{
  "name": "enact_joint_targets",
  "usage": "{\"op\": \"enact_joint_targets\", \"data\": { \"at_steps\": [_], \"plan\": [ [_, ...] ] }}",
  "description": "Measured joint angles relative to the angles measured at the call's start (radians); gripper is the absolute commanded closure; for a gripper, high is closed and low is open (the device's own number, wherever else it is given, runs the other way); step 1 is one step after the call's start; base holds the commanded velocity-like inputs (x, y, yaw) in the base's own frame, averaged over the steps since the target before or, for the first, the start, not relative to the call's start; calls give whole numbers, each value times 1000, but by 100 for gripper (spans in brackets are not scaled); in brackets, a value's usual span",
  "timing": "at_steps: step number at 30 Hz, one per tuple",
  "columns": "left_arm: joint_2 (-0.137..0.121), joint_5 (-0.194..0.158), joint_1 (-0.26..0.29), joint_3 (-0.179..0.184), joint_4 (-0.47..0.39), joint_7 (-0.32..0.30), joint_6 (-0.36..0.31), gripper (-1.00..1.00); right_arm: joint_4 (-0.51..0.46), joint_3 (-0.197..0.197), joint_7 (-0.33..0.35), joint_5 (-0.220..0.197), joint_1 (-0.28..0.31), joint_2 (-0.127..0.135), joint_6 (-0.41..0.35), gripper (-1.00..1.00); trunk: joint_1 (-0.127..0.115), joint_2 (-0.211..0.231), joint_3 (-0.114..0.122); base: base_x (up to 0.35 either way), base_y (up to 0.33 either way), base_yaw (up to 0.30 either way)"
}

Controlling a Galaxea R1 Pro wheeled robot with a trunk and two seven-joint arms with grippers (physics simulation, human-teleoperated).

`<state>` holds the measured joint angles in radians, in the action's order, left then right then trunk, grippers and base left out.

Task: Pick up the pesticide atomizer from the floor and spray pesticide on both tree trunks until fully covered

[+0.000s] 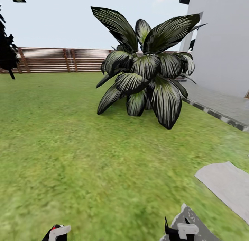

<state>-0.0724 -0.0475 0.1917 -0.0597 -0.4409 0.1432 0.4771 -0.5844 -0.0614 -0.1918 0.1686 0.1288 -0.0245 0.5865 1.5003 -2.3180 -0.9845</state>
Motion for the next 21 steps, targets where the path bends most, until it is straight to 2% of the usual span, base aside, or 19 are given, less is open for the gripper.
{"op": "enact_joint_targets", "data": {
  "at_steps": [13,21],
  "plan": [
    [0,1,0,0,1,1,0,100,0,0,0,0,0,0,1,-100,0,0,0,13,0,279],
    [0,0,0,0,1,2,1,100,0,0,0,0,0,0,0,-100,0,0,0,244,80,279]
  ]
}}
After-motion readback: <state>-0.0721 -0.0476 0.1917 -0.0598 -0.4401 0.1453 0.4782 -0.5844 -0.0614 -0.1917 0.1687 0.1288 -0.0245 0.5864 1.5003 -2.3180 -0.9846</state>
